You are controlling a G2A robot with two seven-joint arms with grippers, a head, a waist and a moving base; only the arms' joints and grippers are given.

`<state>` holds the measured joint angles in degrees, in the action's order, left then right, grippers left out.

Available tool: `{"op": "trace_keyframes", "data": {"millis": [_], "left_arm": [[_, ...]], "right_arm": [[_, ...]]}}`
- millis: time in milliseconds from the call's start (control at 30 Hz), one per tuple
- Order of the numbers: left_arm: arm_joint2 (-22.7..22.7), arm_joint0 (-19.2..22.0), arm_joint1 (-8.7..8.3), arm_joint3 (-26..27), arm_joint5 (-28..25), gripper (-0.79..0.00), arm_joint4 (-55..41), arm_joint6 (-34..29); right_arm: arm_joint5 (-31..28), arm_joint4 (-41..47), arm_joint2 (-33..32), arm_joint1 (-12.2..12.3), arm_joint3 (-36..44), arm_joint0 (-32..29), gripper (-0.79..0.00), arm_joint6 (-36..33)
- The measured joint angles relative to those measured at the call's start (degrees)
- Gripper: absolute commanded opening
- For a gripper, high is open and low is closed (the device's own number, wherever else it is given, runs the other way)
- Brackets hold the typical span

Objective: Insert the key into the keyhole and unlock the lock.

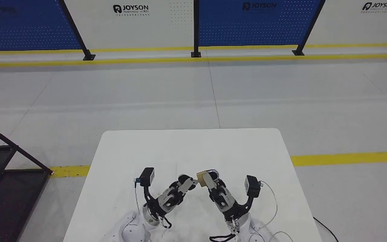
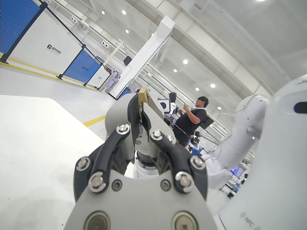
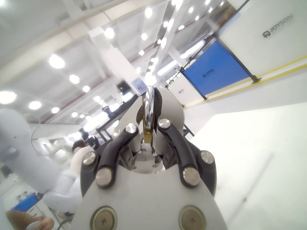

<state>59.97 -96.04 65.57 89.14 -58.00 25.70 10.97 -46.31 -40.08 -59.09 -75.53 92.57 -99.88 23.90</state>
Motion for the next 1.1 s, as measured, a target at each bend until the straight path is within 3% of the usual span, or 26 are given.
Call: {"op": "trace_keyframes", "data": {"millis": [300,700,900,1000,1100], "left_arm": [[-0.02,-0.12,-0.9,0.73,0.0,-0.696,-1.99,-3.65],[-0.36,-0.17,-1.24,0.85,0.0,-0.739,-1.2,-3.68],[-0.48,-0.14,-1.25,0.82,0.0,-0.696,-0.31,-3.13],[-0.48,-0.12,-1.22,0.77,0.0,-0.785,0.13,-2.75],[-0.49,-0.08,-1.17,0.62,0.0,-0.785,0.7,-2.41]], "right_arm": [[-0.04,0.29,-0.1,0.06,0.13,-0.03,-0.785,-0.16],[-0.03,0.27,-0.06,0.11,0.18,-0.03,-0.785,-0.34],[0.22,-0.1,0.18,0.1,0.18,-0.04,-0.785,-0.47],[0.2,-0.1,0.24,0.11,0.21,-0.04,-0.785,-0.54],[0.16,-0.03,0.24,0.13,0.2,-0.02,-0.785,-0.56]]}}
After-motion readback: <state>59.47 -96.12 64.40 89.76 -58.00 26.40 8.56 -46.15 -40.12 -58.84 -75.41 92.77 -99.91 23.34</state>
